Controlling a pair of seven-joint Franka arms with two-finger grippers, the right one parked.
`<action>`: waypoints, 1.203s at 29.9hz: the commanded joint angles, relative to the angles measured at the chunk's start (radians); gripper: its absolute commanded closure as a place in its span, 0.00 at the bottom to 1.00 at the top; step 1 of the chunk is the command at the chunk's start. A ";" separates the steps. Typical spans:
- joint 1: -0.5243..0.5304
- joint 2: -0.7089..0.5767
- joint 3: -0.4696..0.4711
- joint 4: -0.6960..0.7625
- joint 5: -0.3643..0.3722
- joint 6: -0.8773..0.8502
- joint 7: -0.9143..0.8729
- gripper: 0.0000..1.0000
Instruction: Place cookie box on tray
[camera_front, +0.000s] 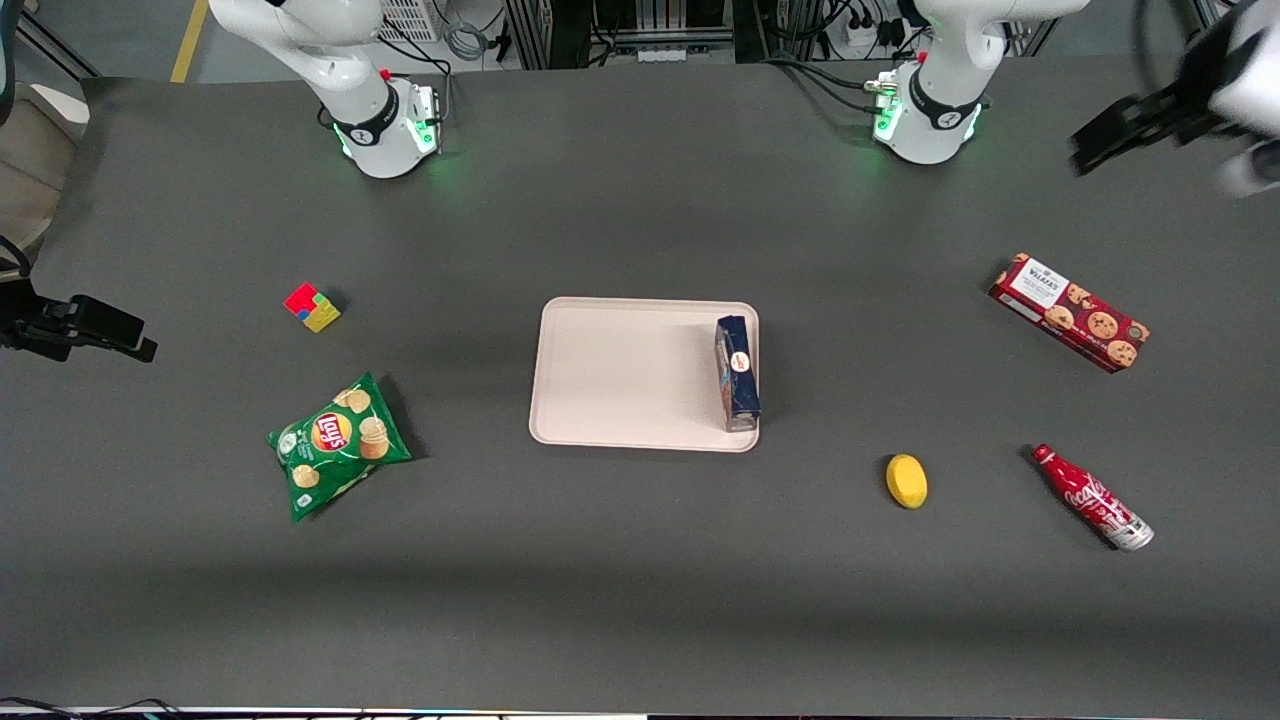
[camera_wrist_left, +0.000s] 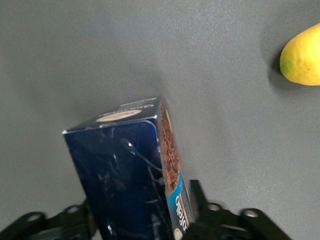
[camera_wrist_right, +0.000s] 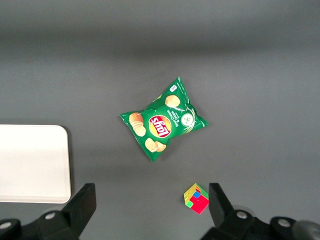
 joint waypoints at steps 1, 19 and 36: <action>-0.006 -0.167 0.006 -0.308 0.019 0.194 0.047 0.00; -0.010 -0.089 0.033 -0.225 -0.007 0.220 0.106 0.00; -0.010 -0.089 0.026 -0.214 -0.018 0.202 0.101 0.00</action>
